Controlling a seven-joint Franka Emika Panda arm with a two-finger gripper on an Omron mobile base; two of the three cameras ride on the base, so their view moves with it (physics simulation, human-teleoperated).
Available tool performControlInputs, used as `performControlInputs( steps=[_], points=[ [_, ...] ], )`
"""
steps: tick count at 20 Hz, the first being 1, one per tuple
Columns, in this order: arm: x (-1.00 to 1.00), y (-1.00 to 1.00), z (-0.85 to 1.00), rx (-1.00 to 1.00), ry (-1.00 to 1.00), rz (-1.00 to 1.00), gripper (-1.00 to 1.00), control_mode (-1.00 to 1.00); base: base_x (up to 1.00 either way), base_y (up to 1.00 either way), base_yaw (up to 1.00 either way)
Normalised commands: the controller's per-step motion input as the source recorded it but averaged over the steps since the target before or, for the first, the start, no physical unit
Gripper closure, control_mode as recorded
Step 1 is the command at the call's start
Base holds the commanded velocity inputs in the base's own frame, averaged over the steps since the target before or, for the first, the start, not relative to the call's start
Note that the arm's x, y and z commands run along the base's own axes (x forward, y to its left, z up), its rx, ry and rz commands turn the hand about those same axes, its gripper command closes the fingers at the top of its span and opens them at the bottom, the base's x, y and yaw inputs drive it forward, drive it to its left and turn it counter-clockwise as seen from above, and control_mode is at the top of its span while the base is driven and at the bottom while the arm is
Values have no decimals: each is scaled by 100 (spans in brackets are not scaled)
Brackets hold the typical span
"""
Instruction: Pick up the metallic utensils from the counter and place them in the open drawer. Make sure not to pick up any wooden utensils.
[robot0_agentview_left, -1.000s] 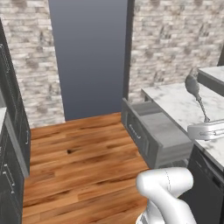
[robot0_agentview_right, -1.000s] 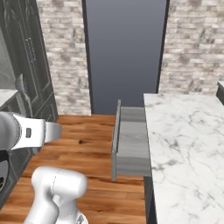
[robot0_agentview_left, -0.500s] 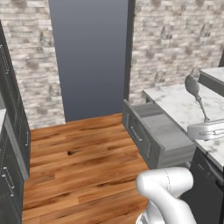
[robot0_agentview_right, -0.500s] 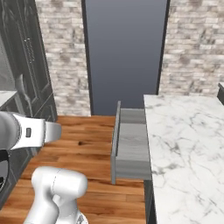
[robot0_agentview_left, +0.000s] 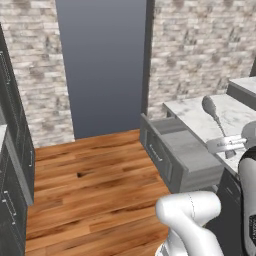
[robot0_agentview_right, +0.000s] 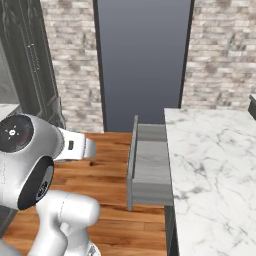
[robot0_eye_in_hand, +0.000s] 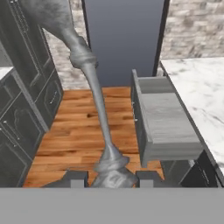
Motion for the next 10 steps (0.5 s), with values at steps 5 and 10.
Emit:
performControlInputs(
  steps=[5,10],
  points=[
    [96,-29,-75,0,12,0,100,-100,0,0,0],
    [84,-40,-71,0,2,0,100,-100,0,0,0]
  ],
)
